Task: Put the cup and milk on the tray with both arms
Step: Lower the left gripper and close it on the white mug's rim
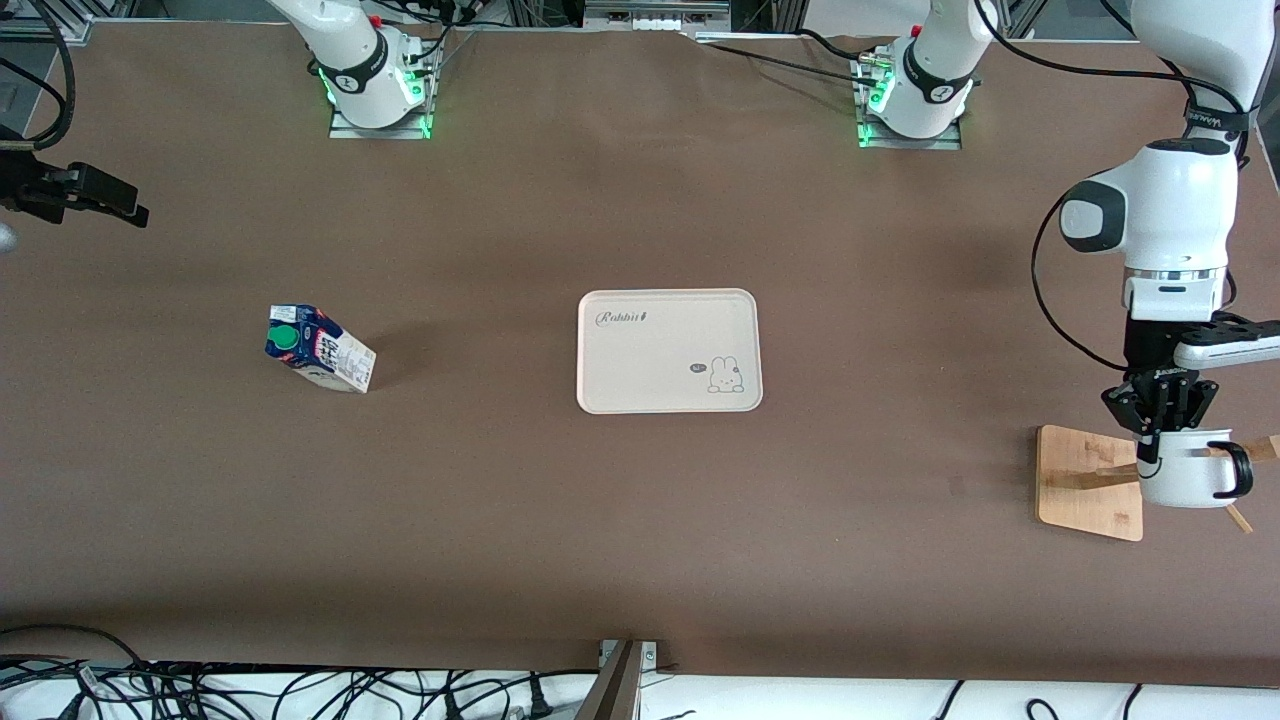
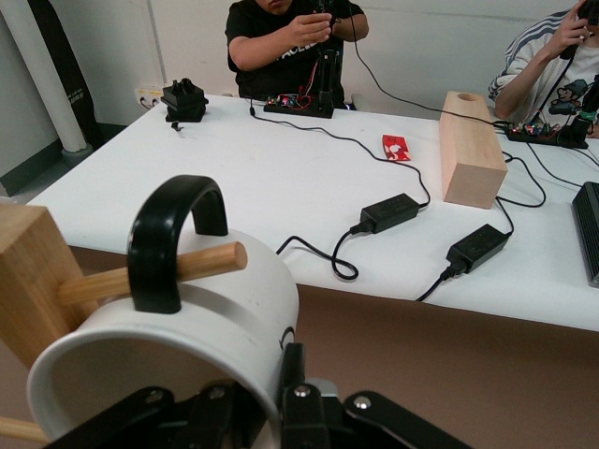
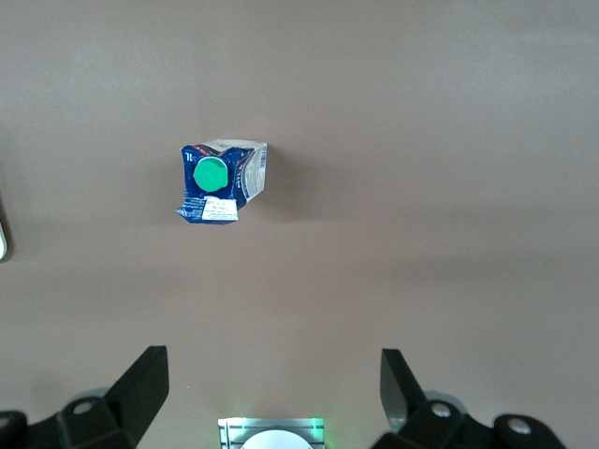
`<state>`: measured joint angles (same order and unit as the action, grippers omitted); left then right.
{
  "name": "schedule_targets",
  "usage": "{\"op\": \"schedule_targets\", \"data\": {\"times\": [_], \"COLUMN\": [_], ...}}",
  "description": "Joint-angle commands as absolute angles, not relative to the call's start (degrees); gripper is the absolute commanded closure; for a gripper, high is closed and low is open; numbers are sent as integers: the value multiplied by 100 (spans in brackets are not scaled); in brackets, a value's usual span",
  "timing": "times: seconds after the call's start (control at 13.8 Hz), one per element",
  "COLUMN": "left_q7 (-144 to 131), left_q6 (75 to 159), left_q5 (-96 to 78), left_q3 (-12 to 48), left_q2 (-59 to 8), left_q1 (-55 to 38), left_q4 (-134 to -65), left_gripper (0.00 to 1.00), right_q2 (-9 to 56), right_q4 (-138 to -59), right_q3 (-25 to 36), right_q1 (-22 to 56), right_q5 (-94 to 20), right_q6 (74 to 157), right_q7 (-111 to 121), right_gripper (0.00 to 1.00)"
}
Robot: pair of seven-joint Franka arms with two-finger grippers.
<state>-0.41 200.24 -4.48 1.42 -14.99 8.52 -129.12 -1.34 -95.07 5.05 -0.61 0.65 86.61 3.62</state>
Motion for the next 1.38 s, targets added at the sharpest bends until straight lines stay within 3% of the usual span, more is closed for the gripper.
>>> {"op": "schedule_targets", "data": {"times": [0.0,1.31], "left_q7": [62,-720], "left_q6": [20065,20039], "left_q5": [-325,-404], "left_q3": [97,641], "left_q2": [-1503,-1028], "left_q1": [914,914], "left_q4": [-12876,-13069], "left_gripper": [100,100], "right_q2": [-141,-141], "right_q4": [-9396,-9396], "right_q3": [483,483], "right_q1": [-88,-88], "right_q5": [-35,-35], "right_q6": [8543,8552], "right_q7": [325,316], "right_gripper": [0,0]}}
